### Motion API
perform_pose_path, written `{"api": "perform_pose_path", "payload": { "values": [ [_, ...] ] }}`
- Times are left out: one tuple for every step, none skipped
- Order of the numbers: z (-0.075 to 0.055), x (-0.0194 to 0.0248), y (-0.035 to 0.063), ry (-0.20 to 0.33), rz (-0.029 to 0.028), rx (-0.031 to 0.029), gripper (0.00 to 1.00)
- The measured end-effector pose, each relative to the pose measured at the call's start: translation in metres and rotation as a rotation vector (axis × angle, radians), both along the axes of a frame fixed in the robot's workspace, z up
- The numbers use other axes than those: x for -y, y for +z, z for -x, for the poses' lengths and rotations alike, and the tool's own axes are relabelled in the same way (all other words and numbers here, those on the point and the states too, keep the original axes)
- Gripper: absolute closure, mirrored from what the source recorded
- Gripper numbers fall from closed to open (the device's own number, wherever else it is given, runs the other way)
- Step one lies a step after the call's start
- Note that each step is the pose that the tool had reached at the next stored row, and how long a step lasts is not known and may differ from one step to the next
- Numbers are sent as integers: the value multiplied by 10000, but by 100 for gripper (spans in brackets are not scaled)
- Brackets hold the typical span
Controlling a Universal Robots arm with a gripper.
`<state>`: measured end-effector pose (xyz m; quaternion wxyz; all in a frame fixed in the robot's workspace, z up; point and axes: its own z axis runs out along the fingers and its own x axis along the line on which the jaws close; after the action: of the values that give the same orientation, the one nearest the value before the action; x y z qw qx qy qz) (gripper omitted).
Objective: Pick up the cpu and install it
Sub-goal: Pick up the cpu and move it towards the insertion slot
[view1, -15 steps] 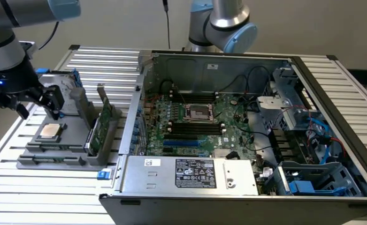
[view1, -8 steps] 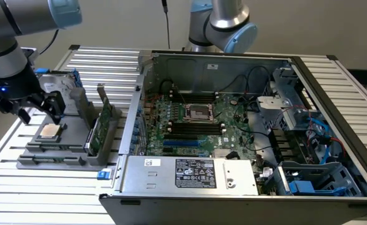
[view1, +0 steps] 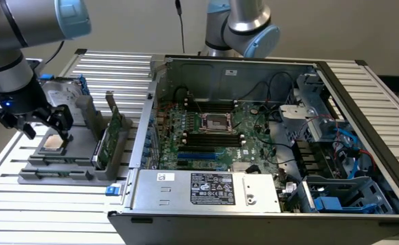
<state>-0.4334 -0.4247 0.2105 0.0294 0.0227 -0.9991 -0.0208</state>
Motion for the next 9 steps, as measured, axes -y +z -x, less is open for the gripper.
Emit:
{"api": "perform_pose_path", "payload": {
  "values": [
    [-1, 0, -20, 0, -1, 1, 21],
    [-1, 0, -38, 0, -1, 1, 21],
    [-3, 0, -56, 0, -1, 1, 21],
    [-4, 0, -74, 0, -1, 1, 21],
    [-5, 0, -92, 0, -1, 2, 21],
    [-6, 0, -111, 0, -2, 3, 21],
    [-6, 0, -128, 0, -1, 2, 21],
    [-6, 0, -147, 0, -2, 3, 21],
    [-6, 0, -158, 0, -6, 4, 21]
  ]
}}
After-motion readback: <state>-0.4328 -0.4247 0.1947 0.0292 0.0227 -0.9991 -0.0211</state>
